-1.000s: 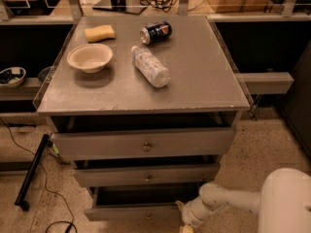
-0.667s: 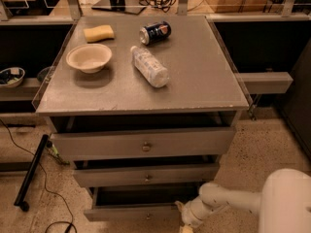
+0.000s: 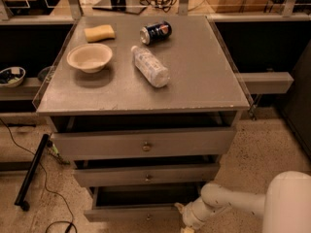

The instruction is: Open bottom drawer

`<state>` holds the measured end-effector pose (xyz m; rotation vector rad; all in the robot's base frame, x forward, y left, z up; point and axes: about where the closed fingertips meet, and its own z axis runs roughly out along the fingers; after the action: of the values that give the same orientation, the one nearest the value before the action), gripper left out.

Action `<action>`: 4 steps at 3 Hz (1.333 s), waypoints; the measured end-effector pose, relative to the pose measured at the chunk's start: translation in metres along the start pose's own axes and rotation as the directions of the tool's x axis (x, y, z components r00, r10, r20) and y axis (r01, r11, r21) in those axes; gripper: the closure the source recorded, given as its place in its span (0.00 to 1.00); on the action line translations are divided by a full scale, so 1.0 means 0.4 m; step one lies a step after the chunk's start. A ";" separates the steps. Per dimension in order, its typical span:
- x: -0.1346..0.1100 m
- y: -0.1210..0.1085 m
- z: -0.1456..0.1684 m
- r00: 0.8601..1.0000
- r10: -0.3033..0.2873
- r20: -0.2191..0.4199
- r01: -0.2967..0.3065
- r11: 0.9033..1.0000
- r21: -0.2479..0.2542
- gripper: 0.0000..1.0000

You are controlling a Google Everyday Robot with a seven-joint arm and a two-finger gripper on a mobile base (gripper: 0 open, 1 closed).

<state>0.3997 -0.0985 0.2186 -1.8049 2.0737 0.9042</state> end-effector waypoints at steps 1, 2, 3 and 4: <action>0.033 0.086 -0.020 1.000 -0.014 0.022 0.014 1.000 -0.025 0.00; 0.042 0.092 -0.021 1.000 -0.012 0.010 0.012 1.000 -0.017 0.00; 0.008 0.048 -0.034 0.999 -0.027 -0.026 0.027 0.999 0.036 0.00; -0.044 -0.023 -0.062 0.998 -0.048 -0.044 0.053 0.992 0.117 0.00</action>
Offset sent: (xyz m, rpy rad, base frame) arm -0.0908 -0.0416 0.0238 0.0741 0.0242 0.0461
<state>0.4173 -0.0995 0.2449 -1.8198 2.0493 0.7216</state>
